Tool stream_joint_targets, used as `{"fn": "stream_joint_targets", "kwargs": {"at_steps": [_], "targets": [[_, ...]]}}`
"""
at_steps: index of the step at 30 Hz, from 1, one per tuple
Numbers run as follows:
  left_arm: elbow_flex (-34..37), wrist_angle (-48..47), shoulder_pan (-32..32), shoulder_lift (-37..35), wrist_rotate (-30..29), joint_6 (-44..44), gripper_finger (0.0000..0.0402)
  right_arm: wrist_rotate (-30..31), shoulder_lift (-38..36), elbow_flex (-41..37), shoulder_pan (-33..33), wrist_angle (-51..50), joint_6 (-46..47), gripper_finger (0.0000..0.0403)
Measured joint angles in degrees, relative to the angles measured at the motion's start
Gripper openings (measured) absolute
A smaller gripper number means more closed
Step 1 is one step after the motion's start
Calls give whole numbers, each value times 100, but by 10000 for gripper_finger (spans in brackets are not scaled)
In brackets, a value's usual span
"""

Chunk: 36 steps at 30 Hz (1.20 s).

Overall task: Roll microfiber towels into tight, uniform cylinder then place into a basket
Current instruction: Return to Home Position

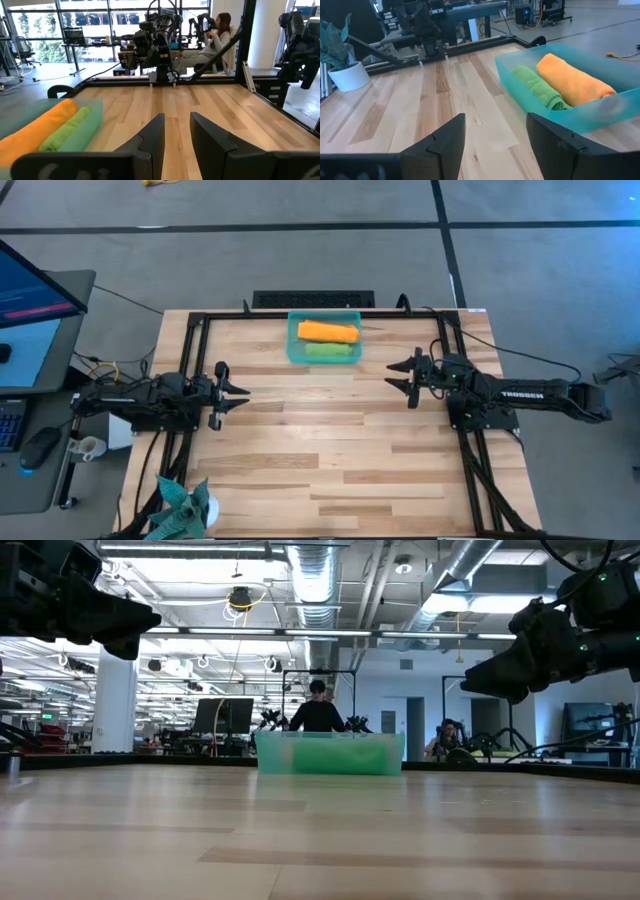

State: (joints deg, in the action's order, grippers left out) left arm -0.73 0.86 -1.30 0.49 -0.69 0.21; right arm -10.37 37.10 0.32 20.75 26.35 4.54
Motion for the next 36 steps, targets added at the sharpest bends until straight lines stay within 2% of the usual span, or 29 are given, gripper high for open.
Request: {"fn": "stream_joint_targets", "kwargs": {"at_steps": [36], "targets": [[2, 0, 0, 0, 0, 0, 82, 0, 0, -2, 0, -110, 0, 230]]}}
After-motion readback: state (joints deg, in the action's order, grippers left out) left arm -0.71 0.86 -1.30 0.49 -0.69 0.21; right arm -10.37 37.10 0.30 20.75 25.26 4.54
